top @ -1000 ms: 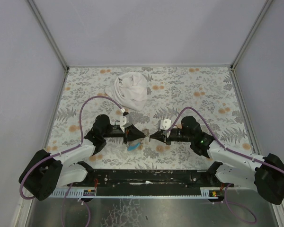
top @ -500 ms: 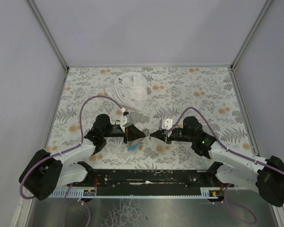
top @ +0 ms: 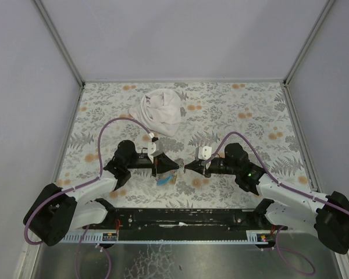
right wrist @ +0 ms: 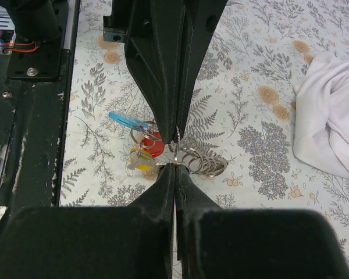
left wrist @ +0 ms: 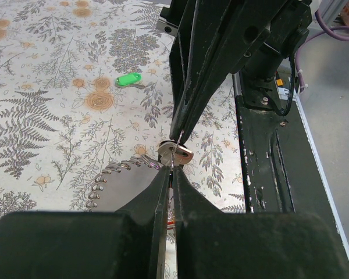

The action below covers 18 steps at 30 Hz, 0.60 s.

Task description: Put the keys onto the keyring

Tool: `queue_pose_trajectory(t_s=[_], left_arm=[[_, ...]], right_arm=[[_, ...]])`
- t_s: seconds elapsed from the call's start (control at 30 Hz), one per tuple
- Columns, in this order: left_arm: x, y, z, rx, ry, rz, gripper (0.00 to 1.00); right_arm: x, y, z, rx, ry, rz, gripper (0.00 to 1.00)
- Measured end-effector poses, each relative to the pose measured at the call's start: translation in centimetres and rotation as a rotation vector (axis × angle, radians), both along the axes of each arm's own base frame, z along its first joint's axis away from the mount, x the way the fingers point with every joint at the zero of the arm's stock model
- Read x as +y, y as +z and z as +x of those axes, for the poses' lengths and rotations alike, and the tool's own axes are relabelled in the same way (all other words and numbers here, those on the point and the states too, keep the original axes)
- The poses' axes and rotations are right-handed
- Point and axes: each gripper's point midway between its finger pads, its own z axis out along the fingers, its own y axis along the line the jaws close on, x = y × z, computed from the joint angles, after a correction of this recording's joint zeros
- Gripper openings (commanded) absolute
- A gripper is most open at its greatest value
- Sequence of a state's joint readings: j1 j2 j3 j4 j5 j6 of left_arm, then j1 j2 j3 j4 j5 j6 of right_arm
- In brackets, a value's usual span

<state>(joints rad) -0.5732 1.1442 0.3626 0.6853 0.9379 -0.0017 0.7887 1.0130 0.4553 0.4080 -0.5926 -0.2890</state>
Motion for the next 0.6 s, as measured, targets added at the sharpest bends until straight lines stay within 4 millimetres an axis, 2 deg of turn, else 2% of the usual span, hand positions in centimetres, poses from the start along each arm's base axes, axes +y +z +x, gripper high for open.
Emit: queue_pose_trajectory(t_s=[0.6], left_arm=[[-0.08, -0.13, -0.16, 0.006, -0.011, 0.002, 0.00]], right_arm=[[-0.01, -0.42, -0.06, 0.012, 0.003, -0.011, 0.00]])
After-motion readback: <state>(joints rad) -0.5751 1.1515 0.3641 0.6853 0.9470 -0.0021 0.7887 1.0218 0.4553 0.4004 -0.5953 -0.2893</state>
